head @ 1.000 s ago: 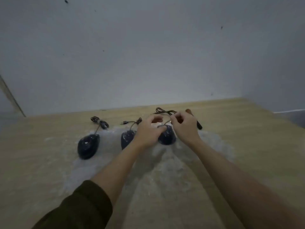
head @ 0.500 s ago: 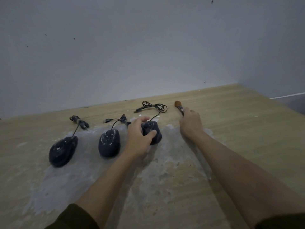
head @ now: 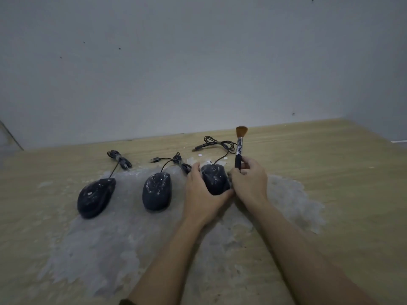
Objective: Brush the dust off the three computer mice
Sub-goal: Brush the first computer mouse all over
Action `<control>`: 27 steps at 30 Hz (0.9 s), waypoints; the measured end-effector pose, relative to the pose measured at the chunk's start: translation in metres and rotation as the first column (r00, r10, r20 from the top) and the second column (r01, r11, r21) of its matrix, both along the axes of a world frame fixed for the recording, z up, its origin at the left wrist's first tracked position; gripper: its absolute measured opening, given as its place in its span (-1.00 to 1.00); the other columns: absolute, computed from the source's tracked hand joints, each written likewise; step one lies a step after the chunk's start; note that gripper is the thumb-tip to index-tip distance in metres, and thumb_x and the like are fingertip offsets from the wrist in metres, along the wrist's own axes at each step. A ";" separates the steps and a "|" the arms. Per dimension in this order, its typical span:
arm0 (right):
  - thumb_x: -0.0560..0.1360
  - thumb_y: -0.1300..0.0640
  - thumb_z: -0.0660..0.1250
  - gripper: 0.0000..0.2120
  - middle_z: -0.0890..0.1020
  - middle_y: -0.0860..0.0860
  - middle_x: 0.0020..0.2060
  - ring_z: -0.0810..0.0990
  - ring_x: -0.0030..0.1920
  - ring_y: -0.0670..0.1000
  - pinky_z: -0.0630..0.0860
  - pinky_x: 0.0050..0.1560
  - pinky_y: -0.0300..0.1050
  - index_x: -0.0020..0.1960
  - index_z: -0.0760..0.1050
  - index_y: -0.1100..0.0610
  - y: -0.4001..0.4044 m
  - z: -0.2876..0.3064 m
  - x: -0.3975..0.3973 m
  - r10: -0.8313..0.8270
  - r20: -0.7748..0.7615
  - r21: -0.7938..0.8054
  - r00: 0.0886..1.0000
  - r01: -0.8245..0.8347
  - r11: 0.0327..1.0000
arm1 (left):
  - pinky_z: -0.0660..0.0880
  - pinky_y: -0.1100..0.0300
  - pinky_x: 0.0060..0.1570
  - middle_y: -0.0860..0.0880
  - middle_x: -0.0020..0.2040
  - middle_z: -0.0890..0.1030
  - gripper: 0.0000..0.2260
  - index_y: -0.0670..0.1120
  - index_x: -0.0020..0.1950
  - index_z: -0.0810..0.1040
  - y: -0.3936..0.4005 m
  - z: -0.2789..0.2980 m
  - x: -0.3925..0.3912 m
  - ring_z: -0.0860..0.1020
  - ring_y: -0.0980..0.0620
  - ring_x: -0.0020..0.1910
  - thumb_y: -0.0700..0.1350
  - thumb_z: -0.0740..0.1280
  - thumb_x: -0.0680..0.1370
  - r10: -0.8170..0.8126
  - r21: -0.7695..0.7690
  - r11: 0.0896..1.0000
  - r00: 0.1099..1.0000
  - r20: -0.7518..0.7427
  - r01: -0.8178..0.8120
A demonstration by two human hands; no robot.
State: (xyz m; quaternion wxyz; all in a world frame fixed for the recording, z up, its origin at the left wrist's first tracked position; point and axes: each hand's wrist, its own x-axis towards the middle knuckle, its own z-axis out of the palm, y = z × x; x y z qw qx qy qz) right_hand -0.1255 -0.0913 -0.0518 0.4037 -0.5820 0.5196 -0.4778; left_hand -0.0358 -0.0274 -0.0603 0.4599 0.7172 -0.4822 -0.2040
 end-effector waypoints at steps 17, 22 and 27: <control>0.38 0.30 0.36 -0.73 0.61 0.04 -0.13 0.65 -0.13 0.08 0.63 -0.14 -0.07 -0.05 0.53 -0.03 0.000 0.003 0.003 0.109 0.069 -0.060 0.992 -0.105 0.993 | 0.29 0.34 0.03 0.13 0.03 0.41 -0.37 -0.04 0.34 0.37 -0.003 0.012 0.016 0.41 0.17 0.05 -0.08 0.52 0.32 0.027 -0.089 0.996 0.999 0.025 -0.025; 0.45 0.35 0.28 -0.70 0.61 0.03 -0.20 0.61 -0.30 -0.04 0.61 -0.23 -0.11 0.13 0.53 0.10 0.004 0.011 0.001 0.145 0.206 -0.028 0.968 -0.143 0.989 | 0.40 0.26 0.11 0.06 0.13 0.47 -0.34 -0.04 0.38 0.35 -0.004 0.012 0.019 0.47 0.09 0.14 -0.18 0.51 0.34 -0.003 -0.155 0.987 0.972 -0.235 -0.034; 0.48 0.38 0.26 -0.83 0.57 0.07 -0.34 0.53 -0.39 -0.09 0.51 -0.37 -0.35 -0.09 0.57 0.16 0.004 0.026 0.004 0.042 0.402 0.024 0.915 -0.057 0.998 | 0.49 0.04 0.20 -0.04 0.23 0.52 -0.32 0.01 0.40 0.33 -0.002 0.014 0.027 0.52 0.02 0.16 -0.27 0.49 0.34 -0.046 -0.207 0.977 0.899 -0.435 -0.051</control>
